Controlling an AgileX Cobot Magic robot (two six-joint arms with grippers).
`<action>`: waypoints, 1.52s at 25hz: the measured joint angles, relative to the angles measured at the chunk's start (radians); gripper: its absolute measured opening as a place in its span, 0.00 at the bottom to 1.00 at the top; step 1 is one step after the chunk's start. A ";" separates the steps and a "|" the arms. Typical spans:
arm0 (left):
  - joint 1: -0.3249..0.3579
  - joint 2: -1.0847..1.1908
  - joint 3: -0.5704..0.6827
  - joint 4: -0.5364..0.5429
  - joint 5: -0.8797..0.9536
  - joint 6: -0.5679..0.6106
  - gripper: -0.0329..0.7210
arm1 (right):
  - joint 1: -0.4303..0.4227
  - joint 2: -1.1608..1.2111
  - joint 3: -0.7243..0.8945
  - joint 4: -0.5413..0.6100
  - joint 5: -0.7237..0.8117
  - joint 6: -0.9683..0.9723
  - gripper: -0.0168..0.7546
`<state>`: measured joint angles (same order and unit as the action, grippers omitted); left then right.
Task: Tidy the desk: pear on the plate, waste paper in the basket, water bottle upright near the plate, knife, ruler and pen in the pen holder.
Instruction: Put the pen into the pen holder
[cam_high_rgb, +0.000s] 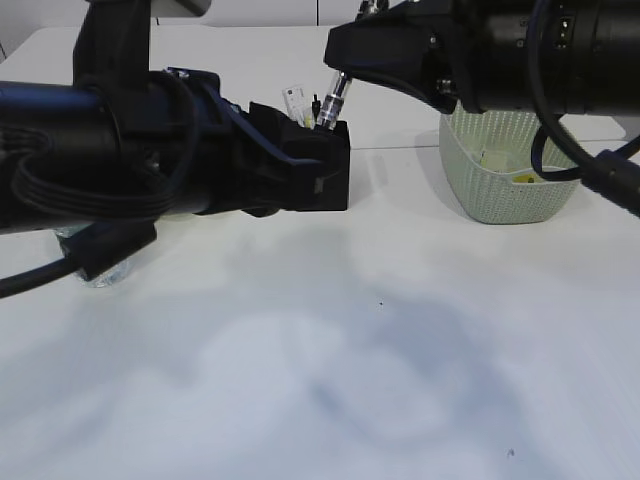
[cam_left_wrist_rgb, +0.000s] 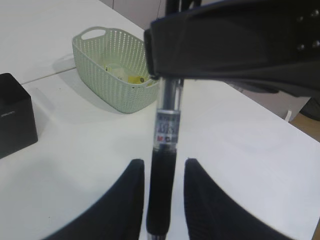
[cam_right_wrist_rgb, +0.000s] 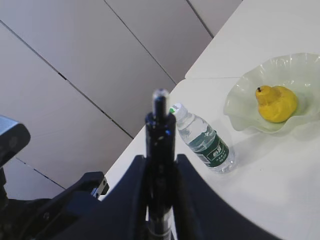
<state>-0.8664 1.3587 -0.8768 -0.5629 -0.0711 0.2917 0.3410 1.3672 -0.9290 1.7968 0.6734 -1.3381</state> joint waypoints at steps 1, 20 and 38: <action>0.000 0.000 0.000 0.000 0.000 0.000 0.30 | 0.000 0.000 0.000 0.000 0.000 -0.002 0.22; 0.000 0.000 0.000 -0.002 0.002 0.000 0.59 | 0.000 0.000 0.000 -0.004 0.000 -0.008 0.22; 0.000 0.000 0.000 0.023 0.002 0.000 0.74 | 0.000 0.000 0.000 -0.007 -0.066 -0.181 0.22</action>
<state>-0.8664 1.3587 -0.8768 -0.5395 -0.0693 0.2917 0.3410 1.3672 -0.9290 1.7896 0.6076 -1.5187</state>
